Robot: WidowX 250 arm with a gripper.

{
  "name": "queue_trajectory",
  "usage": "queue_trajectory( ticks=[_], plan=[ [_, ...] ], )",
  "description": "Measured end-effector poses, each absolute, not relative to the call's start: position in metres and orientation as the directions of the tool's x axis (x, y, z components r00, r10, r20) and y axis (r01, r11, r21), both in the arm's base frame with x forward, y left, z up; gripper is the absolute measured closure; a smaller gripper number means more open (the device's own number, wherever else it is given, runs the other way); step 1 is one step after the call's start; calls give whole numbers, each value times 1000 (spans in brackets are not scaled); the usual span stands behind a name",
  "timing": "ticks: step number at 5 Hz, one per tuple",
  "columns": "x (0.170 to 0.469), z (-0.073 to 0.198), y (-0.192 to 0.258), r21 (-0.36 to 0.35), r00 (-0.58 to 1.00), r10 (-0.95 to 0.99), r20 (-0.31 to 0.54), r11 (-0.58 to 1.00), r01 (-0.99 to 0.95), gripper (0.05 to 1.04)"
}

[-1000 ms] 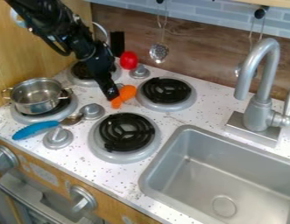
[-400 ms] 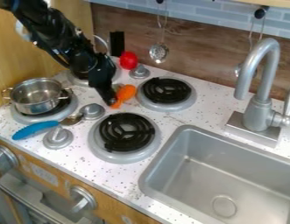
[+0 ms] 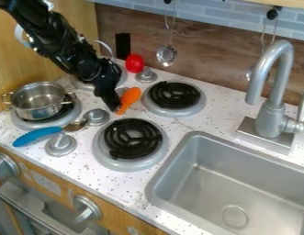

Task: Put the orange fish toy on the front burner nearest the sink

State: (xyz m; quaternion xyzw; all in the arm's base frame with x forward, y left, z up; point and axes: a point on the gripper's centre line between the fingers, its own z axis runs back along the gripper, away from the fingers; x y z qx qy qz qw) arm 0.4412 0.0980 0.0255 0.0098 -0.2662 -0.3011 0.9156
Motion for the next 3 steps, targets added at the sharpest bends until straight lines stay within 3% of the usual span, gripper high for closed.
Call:
queue_trajectory(
  ticks=[2, 3],
  plan=[
    [436, 27, 95, 188, 664, -570, 484, 808, 558, 990],
    [435, 44, 92, 203, 634, -590, 501, 791, 577, 992]
  ],
)
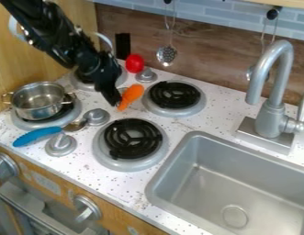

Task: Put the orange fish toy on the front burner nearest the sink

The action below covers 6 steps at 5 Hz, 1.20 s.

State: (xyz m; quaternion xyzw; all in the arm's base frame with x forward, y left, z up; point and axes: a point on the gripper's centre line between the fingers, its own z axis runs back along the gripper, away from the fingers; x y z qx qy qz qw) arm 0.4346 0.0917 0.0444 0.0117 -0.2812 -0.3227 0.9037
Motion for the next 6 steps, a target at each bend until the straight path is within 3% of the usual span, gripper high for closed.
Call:
queue_trajectory(
  ticks=[2, 4, 6],
  plan=[
    [428, 97, 81, 238, 568, -615, 546, 764, 599, 996],
    [369, 127, 62, 259, 554, -631, 544, 753, 604, 996],
    [318, 83, 53, 256, 569, -678, 466, 718, 647, 996]
  ],
)
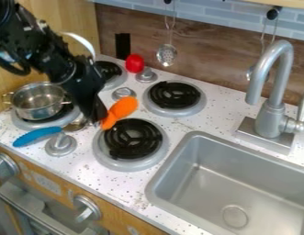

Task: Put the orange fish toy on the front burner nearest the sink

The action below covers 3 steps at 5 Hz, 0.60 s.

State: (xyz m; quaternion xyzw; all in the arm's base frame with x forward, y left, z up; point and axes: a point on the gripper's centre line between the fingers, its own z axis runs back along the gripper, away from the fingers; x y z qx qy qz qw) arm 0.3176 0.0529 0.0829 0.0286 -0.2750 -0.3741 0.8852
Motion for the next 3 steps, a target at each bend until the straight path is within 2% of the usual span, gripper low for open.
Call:
queue_trajectory(
  ticks=[1, 3],
  plan=[
    [307, 65, 54, 258, 575, -697, 430, 704, 661, 996],
    [305, 37, 50, 182, 597, -686, 417, 706, 684, 996]
  ],
)
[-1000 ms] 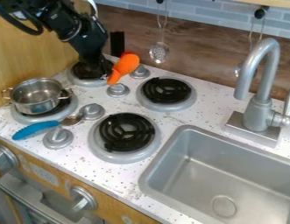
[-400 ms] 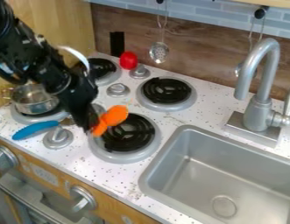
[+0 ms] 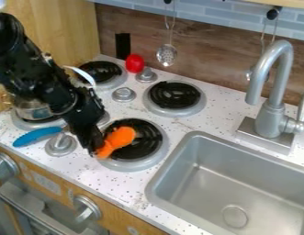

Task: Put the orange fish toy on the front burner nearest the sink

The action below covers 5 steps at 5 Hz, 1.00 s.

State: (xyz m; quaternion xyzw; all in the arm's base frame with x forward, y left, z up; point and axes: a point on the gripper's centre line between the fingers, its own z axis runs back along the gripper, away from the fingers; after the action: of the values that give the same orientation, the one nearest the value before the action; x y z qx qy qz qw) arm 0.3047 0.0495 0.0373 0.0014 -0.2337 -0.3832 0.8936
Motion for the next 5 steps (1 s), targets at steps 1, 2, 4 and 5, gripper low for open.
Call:
queue_trajectory(
  ticks=[1, 2, 4, 5],
  plan=[
    [320, 36, 47, 176, 591, -675, 442, 711, 681, 996],
    [331, 37, 46, 157, 588, -661, 466, 716, 680, 971],
    [336, 41, 48, 150, 591, -667, 454, 711, 687, 482],
    [333, 62, 47, 176, 567, -685, 457, 695, 697, 180]
  ],
)
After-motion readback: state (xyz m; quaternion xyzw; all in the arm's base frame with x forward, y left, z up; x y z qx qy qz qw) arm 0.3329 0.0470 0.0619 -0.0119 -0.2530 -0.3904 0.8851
